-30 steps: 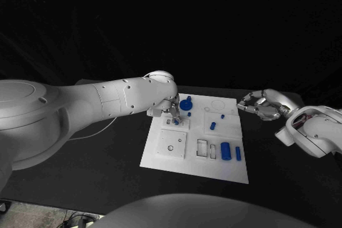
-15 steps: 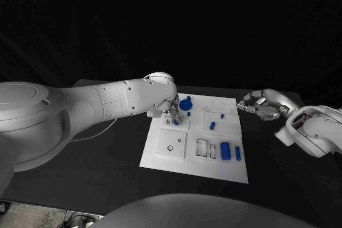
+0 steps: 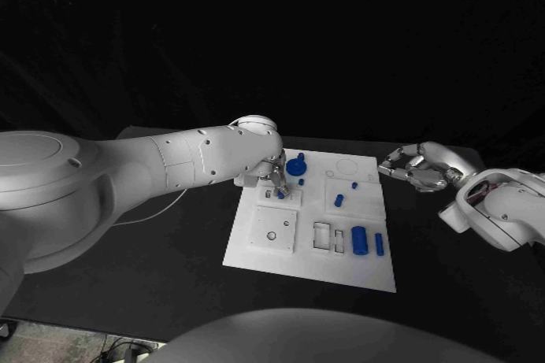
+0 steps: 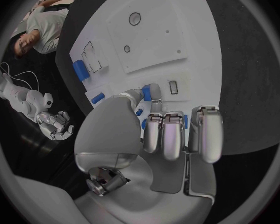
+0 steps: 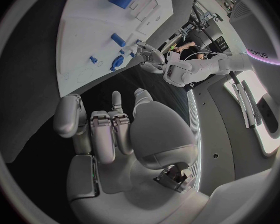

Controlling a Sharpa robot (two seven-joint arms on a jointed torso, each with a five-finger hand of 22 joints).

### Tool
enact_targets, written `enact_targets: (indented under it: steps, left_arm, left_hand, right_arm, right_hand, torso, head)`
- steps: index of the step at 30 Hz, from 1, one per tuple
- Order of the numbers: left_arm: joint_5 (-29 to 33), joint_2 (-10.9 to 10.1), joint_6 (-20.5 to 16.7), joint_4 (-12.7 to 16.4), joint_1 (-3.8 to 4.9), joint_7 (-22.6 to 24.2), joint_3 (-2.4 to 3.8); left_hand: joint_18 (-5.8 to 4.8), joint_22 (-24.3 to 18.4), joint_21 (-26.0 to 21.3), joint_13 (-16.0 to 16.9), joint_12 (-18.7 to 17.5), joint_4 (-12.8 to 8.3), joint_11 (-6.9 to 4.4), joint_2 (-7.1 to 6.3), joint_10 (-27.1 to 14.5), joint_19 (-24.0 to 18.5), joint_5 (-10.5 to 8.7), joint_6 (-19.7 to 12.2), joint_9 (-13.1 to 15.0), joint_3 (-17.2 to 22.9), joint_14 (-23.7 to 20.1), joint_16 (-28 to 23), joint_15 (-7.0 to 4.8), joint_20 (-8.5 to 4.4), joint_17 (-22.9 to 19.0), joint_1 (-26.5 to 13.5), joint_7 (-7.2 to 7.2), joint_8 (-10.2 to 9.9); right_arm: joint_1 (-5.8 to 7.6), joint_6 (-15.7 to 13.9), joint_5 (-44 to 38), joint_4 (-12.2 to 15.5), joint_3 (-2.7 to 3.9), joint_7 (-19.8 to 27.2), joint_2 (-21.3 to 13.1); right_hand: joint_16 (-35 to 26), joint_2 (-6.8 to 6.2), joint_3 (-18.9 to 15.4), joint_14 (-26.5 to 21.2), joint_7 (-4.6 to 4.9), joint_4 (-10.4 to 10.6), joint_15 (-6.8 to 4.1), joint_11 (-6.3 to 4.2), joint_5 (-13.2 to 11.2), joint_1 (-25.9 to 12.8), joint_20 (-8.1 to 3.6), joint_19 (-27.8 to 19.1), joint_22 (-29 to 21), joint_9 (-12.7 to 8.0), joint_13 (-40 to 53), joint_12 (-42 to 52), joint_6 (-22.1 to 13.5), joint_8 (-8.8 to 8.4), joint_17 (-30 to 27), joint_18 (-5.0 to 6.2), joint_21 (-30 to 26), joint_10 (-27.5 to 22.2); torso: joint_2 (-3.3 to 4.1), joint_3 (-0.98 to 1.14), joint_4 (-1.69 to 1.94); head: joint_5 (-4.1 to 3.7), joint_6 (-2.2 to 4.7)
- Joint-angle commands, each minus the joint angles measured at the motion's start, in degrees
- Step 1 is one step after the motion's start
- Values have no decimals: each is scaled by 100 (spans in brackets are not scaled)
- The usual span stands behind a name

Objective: Assemble the parts on the task board

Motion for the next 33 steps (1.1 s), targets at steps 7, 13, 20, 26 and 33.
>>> enact_targets:
  steps: [7, 13, 20, 26, 33]
  left_arm:
    - [-100, 11, 86, 4, -21, 5, -11]
    - [-122, 18, 111, 9, -22, 14, -11]
    - [-189, 25, 119, 12, -22, 32, -11]
    - [-191, 18, 78, 23, -22, 55, -10]
    - [-112, 11, 101, 35, -22, 50, -9]
  left_hand:
    - [14, 1365, -16, 1507, -20, -1009, 5, 61, 636, 356, 23, -22, -1, 977, 593, 14, 28, 32, 1509, 23, -37, 15]
    - [16, 1363, -22, 1507, -20, -1019, 6, 63, 636, 352, 22, -25, 1, 976, 593, 14, 29, 34, 1509, 29, -35, 14]
    - [16, 1363, -23, 1507, -20, -1029, 6, 64, 636, 351, 19, -28, 3, 975, 593, 14, 30, 35, 1509, 35, -34, 13]
    - [16, 1364, -22, 1507, -20, -1030, 7, 64, 636, 352, 19, -28, 3, 975, 593, 14, 30, 36, 1509, 36, -33, 13]
    - [15, 1365, -19, 1507, -20, -1037, 8, 64, 636, 354, 16, -28, 5, 972, 593, 14, 31, 37, 1509, 40, -32, 14]
  right_arm:
    - [-3, 48, -5, 6, 0, 33, -4]
    - [-3, 40, -5, 0, 0, 42, -1]
    - [-4, 29, -5, -1, 0, 46, -3]
    - [-4, 22, -5, -16, 0, 46, -1]
    - [-4, 22, -5, -23, 0, 41, -1]
  right_hand:
    - [20, 58, -2, 587, 14, -5, 14, -26, 35, -4, 1, -22, 831, -7, 1495, -36, -24, -23, 1505, 110, -38, 625]
    - [20, 58, -2, 587, 14, -5, 14, -26, 35, -4, 1, -22, 831, -7, 1495, -36, -24, -23, 1505, 110, -38, 625]
    - [20, 58, -2, 587, 14, -5, 14, -26, 35, -4, 1, -22, 831, -7, 1495, -36, -24, -23, 1505, 110, -38, 625]
    - [20, 58, -2, 587, 14, -5, 14, -26, 35, -4, 1, -22, 831, -7, 1495, -36, -24, -23, 1505, 110, -38, 625]
    - [20, 60, -4, 587, 16, -5, 15, -25, 34, -7, 2, -25, 830, -8, 1495, -36, -28, -26, 1505, 111, -43, 625]
  torso:
    - [-1, 2, 0]
    - [1, -2, -2]
    - [2, 0, -4]
    - [-1, 1, 0]
    - [1, 1, 2]
  head:
    - [-10, 0]
    - [-13, 0]
    - [-11, 0]
    - [-7, 0]
    - [-17, 0]
